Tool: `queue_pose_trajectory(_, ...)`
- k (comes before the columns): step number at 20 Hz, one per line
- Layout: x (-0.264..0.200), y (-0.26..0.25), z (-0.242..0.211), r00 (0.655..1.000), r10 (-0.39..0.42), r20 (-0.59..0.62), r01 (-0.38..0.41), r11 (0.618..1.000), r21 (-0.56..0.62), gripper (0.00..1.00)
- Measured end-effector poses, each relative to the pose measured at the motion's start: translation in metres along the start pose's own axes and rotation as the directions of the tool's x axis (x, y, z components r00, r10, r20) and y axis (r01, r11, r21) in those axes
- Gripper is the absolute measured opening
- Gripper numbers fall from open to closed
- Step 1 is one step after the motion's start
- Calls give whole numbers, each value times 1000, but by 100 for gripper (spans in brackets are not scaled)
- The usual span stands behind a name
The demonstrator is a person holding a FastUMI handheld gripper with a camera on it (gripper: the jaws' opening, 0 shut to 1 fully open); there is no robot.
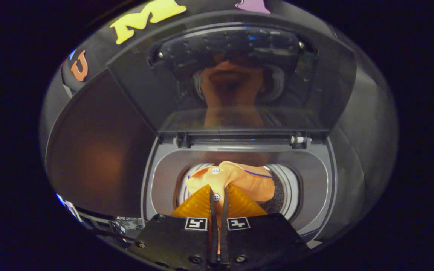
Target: Put the clothes into the washing machine and then close the washing machine lid.
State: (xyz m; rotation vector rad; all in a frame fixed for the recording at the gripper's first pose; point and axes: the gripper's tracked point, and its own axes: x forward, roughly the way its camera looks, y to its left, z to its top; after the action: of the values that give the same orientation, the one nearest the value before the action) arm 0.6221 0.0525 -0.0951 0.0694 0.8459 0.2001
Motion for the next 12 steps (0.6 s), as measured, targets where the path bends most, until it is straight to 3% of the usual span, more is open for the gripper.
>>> queue_pose_trajectory(12, 33, -24, -31, 990, -91, -106, 100, 992, 80, 8)
